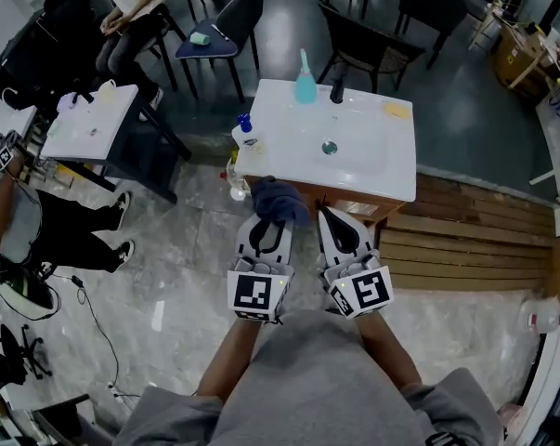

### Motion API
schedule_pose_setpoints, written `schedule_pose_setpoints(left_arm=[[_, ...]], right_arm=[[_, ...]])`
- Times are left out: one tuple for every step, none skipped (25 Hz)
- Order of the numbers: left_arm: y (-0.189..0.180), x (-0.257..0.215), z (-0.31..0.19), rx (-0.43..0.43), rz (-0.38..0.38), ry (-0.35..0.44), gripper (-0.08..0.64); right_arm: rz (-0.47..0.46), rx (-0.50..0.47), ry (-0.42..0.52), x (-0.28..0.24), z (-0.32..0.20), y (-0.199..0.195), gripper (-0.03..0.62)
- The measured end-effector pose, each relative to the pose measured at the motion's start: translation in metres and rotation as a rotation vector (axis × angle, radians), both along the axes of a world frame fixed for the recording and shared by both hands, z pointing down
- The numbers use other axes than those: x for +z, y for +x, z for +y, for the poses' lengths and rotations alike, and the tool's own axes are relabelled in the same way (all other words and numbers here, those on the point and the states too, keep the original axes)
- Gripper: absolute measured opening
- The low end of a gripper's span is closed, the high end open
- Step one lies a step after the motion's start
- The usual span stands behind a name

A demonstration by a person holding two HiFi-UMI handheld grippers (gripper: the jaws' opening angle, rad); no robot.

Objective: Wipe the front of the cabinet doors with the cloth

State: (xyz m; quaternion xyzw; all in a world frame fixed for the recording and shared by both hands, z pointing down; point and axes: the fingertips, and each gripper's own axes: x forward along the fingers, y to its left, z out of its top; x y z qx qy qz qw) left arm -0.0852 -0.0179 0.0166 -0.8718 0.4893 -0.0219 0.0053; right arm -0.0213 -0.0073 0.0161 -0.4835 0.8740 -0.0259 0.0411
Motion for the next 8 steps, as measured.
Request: schedule_pose_setpoints(left_arm=[[0.0001, 0.0008, 0.0, 0.0, 0.002, -0.002, 0.061], [0.0001, 0.0014, 0.0, 0.0, 0.003, -0.004, 0.062], [0.0, 0.0018, 0.0, 0.0, 0.003, -0.006, 0.063], [-0.0001, 0.0021, 0.0, 0.0, 0.001, -0.007, 0.063], [-0.0001, 0.0022, 0.0, 0.0, 0.0, -0.007, 0.063], [-0.0001, 0.0023, -0.0002, 0.0, 0.0, -0.008, 0.063], [0.0001, 0.0024, -0.0003, 0.001, -0.001, -0.009, 0.063], [0.0002, 0.0025, -0.0005, 0.001, -0.001, -0.01, 0.062]], right_arm=[[0.0, -0.002, -0.001, 0.0008, 0.0, -0.0003, 0.01], [0.0, -0.003, -0.003, 0.0016, -0.0001, -0.0004, 0.011], [0.0, -0.004, -0.004, 0.0022, -0.0002, -0.0005, 0.011], [-0.001, -0.004, -0.006, 0.0028, -0.0005, -0.0005, 0.011], [-0.001, -0.004, -0.007, 0.0031, -0.0007, -0.0003, 0.011], [-0.001, -0.004, -0.008, 0.0034, -0.0009, 0.0, 0.011], [-0.001, -0.003, -0.009, 0.0035, -0.0012, 0.0004, 0.011], [-0.002, -0.002, -0.009, 0.0037, -0.0014, 0.0008, 0.011]])
